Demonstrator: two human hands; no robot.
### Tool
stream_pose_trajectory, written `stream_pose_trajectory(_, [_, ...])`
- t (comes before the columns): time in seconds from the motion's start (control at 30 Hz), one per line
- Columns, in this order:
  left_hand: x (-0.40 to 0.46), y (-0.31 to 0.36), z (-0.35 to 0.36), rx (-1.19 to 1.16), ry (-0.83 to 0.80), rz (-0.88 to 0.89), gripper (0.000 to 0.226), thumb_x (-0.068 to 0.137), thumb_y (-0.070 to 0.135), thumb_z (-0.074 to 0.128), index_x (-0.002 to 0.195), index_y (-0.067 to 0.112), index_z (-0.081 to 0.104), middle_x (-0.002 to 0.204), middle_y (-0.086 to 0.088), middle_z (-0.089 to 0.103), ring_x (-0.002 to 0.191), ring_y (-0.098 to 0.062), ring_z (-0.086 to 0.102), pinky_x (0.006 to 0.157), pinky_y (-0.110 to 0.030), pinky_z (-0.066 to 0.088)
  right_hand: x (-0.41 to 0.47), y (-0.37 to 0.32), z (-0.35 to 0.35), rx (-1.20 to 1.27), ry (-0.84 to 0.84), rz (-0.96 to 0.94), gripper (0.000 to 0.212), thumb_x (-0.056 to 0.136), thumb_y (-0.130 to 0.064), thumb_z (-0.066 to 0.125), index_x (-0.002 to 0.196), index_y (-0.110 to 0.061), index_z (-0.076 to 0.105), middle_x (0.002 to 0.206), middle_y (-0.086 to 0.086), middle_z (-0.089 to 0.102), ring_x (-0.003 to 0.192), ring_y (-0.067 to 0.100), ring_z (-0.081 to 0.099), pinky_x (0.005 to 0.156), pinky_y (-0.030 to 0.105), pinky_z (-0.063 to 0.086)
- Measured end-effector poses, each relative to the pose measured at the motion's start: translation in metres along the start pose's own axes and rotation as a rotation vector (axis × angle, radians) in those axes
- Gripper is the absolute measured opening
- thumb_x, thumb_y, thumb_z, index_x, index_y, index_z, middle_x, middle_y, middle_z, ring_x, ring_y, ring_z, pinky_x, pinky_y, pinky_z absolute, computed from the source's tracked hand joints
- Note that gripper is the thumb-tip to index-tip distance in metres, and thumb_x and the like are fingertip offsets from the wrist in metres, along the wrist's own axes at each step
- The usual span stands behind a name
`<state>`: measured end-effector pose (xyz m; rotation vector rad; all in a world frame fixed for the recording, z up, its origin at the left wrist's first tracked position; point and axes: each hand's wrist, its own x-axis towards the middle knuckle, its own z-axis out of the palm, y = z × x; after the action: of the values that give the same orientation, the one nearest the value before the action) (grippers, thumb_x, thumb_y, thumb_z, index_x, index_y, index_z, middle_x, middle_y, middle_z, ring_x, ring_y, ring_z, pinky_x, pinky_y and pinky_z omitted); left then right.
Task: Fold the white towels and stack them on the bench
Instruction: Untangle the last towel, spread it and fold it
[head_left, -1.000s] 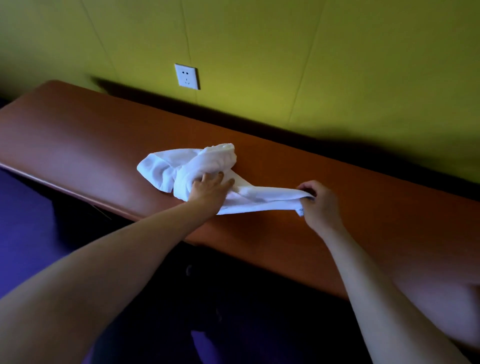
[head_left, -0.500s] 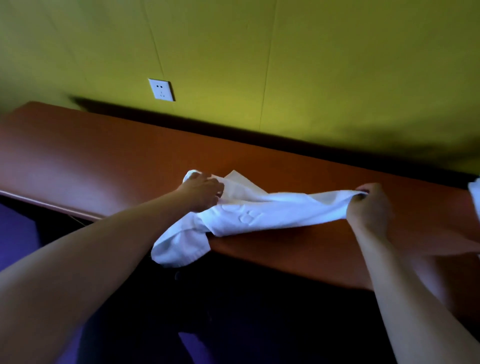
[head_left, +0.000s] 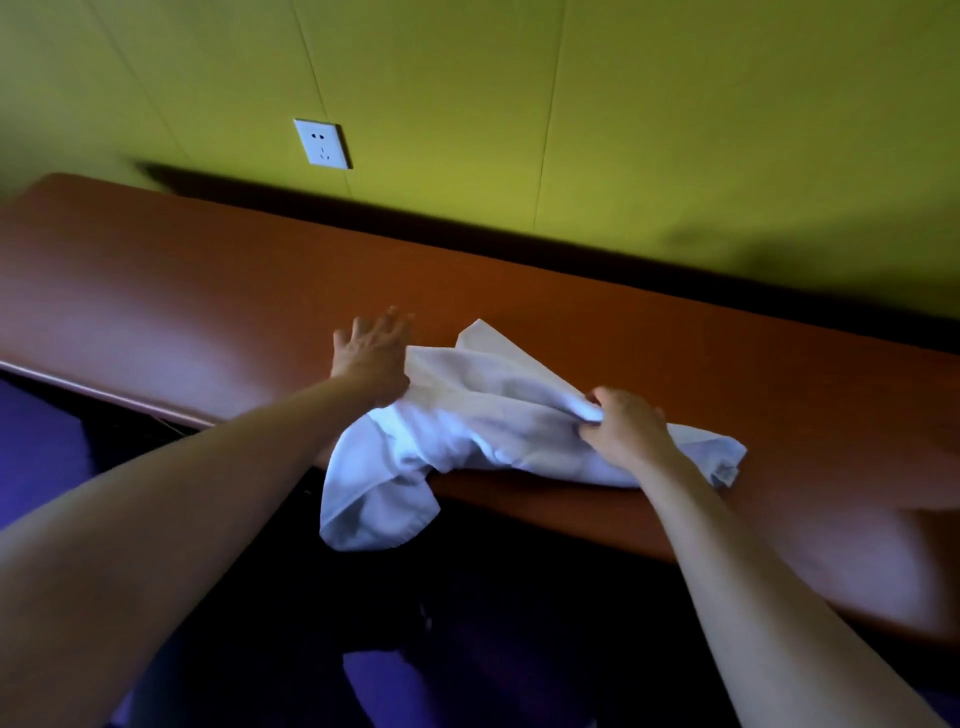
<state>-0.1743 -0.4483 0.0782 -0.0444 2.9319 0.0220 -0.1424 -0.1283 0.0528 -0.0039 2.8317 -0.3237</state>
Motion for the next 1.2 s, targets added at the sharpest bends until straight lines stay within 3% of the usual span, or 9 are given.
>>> stream_pose_trajectory(0.1, [0.020, -0.021, 0.008, -0.025, -0.197, -0.021, 0.090, 0.077, 0.039, 0.072, 0.154, 0.028, 0.027, 0.153, -0.005, 0.042, 0.144, -0.035, 0.030, 0.113, -0.054, 0.027, 0.008, 0.009, -0.002, 0.124, -0.020, 0.049, 0.017, 0.087, -0.025, 0.065, 0.080, -0.015, 0.052, 0.082, 0.005, 0.059, 0.080, 0.032, 0.057, 0.059, 0.033, 0.035])
stream_pose_trajectory(0.27, [0.022, -0.035, 0.003, -0.061, -0.225, 0.148, 0.053, 0.068, 0.039, 0.081, 0.113, 0.014, 0.068, 0.113, -0.012, 0.069, 0.101, -0.033, 0.063, 0.083, -0.037, 0.052, 0.009, 0.020, -0.021, 0.506, 0.185, -0.112, 0.007, 0.090, -0.010, 0.064, 0.091, -0.016, 0.061, 0.076, 0.001, 0.060, 0.068, 0.022, 0.055, 0.056, 0.032, 0.036])
stream_pose_trajectory(0.43, [0.003, -0.044, -0.028, -0.154, -0.013, 0.240, 0.043, 0.071, 0.047, 0.078, 0.090, 0.010, 0.064, 0.092, -0.010, 0.059, 0.093, -0.035, 0.062, 0.071, -0.033, 0.038, 0.010, 0.033, -0.049, 0.485, 0.470, -0.097, 0.008, 0.090, -0.014, 0.067, 0.096, -0.012, 0.063, 0.089, 0.010, 0.067, 0.086, 0.033, 0.063, 0.067, 0.031, 0.037])
stream_pose_trajectory(0.57, [-0.016, -0.044, -0.077, -0.269, 0.228, 0.210, 0.048, 0.065, 0.067, 0.067, 0.073, 0.022, 0.051, 0.078, -0.010, 0.065, 0.080, -0.036, 0.067, 0.063, -0.038, 0.048, -0.003, 0.038, -0.092, 0.379, 0.664, -0.066, 0.018, 0.092, -0.024, 0.066, 0.099, -0.008, 0.062, 0.096, 0.022, 0.068, 0.093, 0.040, 0.064, 0.072, 0.038, 0.042])
stream_pose_trajectory(0.77, [-0.042, -0.032, -0.146, -0.289, 0.359, 0.158, 0.033, 0.084, 0.052, 0.066, 0.065, 0.029, 0.053, 0.081, -0.012, 0.065, 0.085, -0.040, 0.065, 0.068, -0.042, 0.053, -0.034, 0.036, -0.158, 0.564, 0.861, -0.138, 0.014, 0.094, -0.023, 0.063, 0.091, -0.011, 0.056, 0.080, 0.010, 0.057, 0.076, 0.025, 0.052, 0.063, 0.028, 0.026])
stream_pose_trajectory(0.9, [-0.062, -0.018, -0.171, -0.265, 0.660, 0.191, 0.012, 0.088, 0.028, 0.062, 0.093, 0.018, 0.060, 0.100, -0.014, 0.062, 0.090, -0.043, 0.061, 0.066, -0.044, 0.048, -0.052, 0.041, -0.191, 0.531, 0.933, -0.169, 0.021, 0.094, -0.031, 0.054, 0.090, -0.011, 0.054, 0.078, 0.011, 0.052, 0.074, 0.025, 0.047, 0.066, 0.032, 0.029])
stream_pose_trajectory(1.0, [-0.080, -0.007, -0.179, -0.286, 0.888, 0.330, 0.021, 0.083, 0.023, 0.060, 0.101, 0.015, 0.052, 0.098, -0.013, 0.055, 0.082, -0.044, 0.059, 0.057, -0.044, 0.045, -0.062, 0.038, -0.209, 0.562, 0.967, -0.150, 0.024, 0.098, -0.021, 0.053, 0.109, -0.001, 0.060, 0.097, 0.023, 0.064, 0.090, 0.035, 0.058, 0.075, 0.037, 0.038])
stream_pose_trajectory(1.1, [-0.100, 0.000, -0.157, -0.197, 0.808, 0.490, 0.032, 0.076, 0.038, 0.053, 0.102, 0.021, 0.049, 0.095, -0.010, 0.060, 0.078, -0.041, 0.064, 0.052, -0.044, 0.048, -0.070, 0.039, -0.212, 0.594, 0.991, -0.098, 0.027, 0.096, -0.016, 0.053, 0.115, 0.002, 0.060, 0.109, 0.027, 0.065, 0.101, 0.038, 0.060, 0.080, 0.037, 0.039])
stream_pose_trajectory(1.2, [-0.113, 0.005, -0.105, -0.254, 0.390, 0.553, 0.042, 0.073, 0.054, 0.063, 0.106, 0.031, 0.051, 0.097, -0.003, 0.066, 0.086, -0.032, 0.068, 0.070, -0.040, 0.054, -0.074, 0.044, -0.197, 0.568, 0.929, -0.126, 0.023, 0.089, -0.011, 0.054, 0.108, -0.002, 0.063, 0.105, 0.022, 0.067, 0.099, 0.036, 0.062, 0.082, 0.038, 0.044])
